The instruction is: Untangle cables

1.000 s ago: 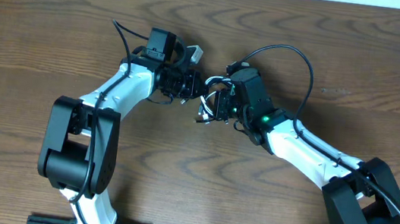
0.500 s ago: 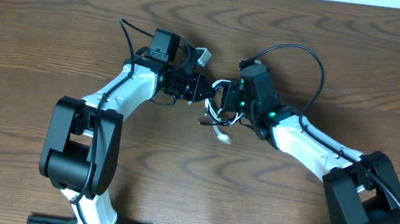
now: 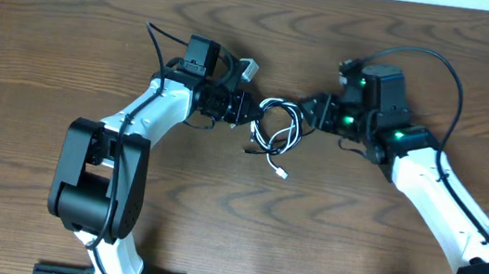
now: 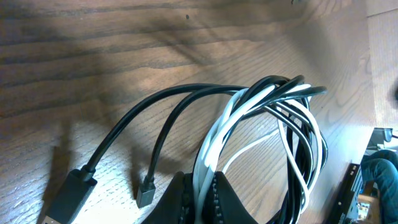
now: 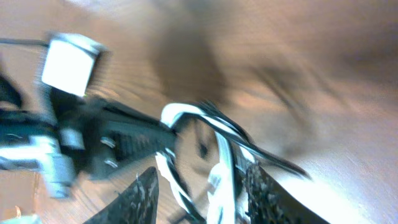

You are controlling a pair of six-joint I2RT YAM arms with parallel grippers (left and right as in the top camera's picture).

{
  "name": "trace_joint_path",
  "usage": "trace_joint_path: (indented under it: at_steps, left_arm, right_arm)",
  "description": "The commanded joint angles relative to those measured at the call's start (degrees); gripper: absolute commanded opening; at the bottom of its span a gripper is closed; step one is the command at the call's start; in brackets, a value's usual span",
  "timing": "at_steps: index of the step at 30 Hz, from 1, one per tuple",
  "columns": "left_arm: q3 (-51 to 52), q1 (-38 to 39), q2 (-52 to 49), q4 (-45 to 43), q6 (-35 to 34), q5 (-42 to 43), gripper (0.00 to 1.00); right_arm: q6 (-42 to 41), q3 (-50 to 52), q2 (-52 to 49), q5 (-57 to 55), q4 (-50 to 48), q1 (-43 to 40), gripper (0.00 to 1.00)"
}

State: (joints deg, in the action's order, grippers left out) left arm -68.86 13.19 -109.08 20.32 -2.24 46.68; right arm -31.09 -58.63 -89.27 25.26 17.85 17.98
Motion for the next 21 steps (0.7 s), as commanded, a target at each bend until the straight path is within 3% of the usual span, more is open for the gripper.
trace_joint_path:
  at_steps: [1,7,14,21]
  left_arm:
    - [0.3,0.0,1.3,-0.1,1.1,1.8,0.07]
    - [0.3,0.0,1.3,-0.1,1.1,1.8,0.08]
    - [0.3,0.0,1.3,-0.1,1.1,1.8,0.07]
    - [0.3,0.0,1.3,-0.1,1.1,1.8,0.07]
  right_arm:
    - [3.5,0.2,-1.8,-6.7,7.3,-0.8,0.42]
    - [3.5,0.3,-8.0,-9.2,11.3,0.0,0.42]
    - [3.3,0.3,-17.8,-8.8,-3.4,1.6,0.44]
    - [2.8,0.2,-20.2,-13.8,-6.8,0.2,0.45]
